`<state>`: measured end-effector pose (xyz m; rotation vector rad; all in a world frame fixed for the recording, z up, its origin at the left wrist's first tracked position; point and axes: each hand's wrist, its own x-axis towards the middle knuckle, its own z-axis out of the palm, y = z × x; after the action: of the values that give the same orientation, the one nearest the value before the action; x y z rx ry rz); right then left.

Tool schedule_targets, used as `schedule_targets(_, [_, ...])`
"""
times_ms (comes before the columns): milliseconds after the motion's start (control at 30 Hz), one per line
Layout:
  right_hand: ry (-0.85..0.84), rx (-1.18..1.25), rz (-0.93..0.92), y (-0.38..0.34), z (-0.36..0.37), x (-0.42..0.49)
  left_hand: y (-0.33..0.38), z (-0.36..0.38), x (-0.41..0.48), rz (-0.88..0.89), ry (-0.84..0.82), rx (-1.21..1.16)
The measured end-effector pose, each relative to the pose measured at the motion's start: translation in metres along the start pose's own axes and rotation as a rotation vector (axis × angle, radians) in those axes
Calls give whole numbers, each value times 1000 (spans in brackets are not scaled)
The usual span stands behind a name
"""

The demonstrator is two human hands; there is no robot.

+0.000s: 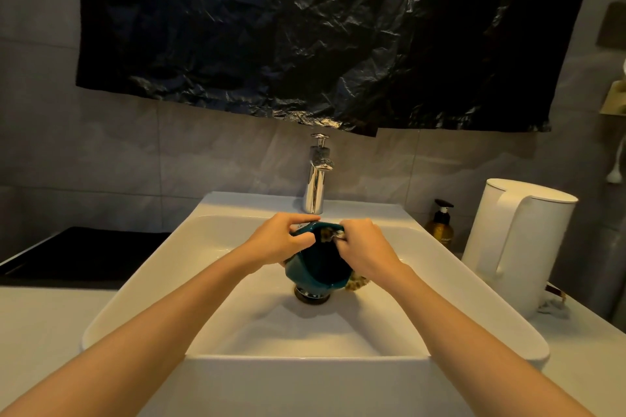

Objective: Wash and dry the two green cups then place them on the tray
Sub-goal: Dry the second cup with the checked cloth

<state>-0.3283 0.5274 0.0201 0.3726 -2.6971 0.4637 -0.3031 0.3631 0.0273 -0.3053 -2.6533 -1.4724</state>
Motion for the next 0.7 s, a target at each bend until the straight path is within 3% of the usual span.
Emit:
schedule_targets(233, [-11, 362, 302, -1, 0, 8, 8, 8, 0, 4, 66, -210])
schedule_targets(400, [-203, 771, 536, -5, -4, 8, 3, 12, -2, -7, 138, -296])
schedule_targets(500, [-225, 752, 483, -6, -7, 6, 0, 7, -1, 33, 147, -250])
schedule_targets(600, [-65, 629, 382, -3, -5, 7, 0, 4, -1, 62, 127, -218])
schedule_targets(700, [158, 466, 155, 0, -5, 6, -2, 4, -1, 102, 87, -200])
